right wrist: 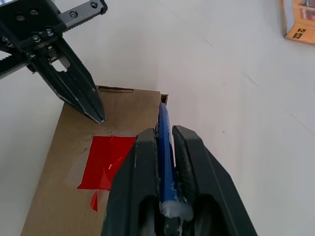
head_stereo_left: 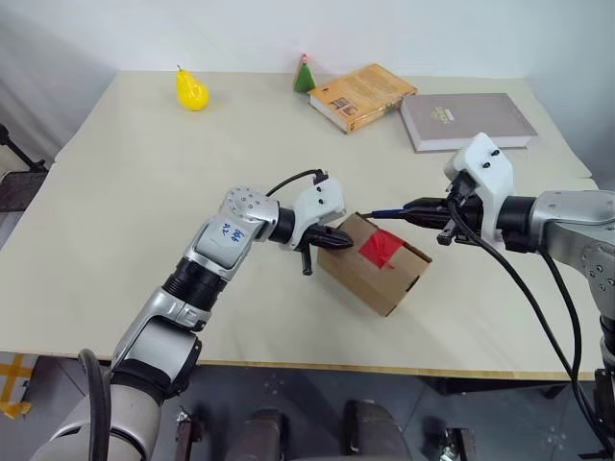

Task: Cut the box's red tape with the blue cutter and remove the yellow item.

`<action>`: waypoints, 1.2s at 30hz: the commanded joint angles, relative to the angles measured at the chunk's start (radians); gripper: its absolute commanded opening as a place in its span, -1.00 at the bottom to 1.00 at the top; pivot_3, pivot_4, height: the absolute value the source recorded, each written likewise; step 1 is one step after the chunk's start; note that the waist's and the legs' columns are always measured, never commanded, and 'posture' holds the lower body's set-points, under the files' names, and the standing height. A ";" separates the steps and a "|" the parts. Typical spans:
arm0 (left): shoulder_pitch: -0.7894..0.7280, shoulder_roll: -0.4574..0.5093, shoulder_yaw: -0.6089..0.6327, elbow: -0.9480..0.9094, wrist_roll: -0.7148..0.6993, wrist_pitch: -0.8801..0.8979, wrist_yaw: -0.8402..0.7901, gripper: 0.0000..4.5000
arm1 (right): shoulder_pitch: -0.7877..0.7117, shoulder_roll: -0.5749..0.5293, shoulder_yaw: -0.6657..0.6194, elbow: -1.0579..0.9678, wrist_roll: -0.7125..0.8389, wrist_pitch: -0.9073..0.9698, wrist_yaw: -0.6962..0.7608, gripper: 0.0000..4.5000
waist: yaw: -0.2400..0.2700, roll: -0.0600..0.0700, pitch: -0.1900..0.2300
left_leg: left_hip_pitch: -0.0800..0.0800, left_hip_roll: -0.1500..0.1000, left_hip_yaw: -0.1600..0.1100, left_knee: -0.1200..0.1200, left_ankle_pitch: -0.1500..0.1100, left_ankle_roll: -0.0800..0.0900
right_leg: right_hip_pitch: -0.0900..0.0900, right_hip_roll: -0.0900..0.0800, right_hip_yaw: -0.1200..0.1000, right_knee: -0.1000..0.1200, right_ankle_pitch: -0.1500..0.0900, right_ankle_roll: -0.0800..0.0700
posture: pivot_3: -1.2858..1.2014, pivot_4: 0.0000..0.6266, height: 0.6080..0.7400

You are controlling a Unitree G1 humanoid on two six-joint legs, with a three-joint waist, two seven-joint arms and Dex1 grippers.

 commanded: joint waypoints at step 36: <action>-0.032 -0.014 -0.008 0.074 0.046 0.004 -0.008 -1.00 | -0.012 -0.018 -0.031 0.047 -0.014 -0.050 0.053 -0.93 | 0.004 0.000 0.000 | 0.000 0.000 0.000 0.005 0.000 0.000 | 0.001 0.000 0.001 0.001 0.000 0.000 | 0.03 -0.52 1.00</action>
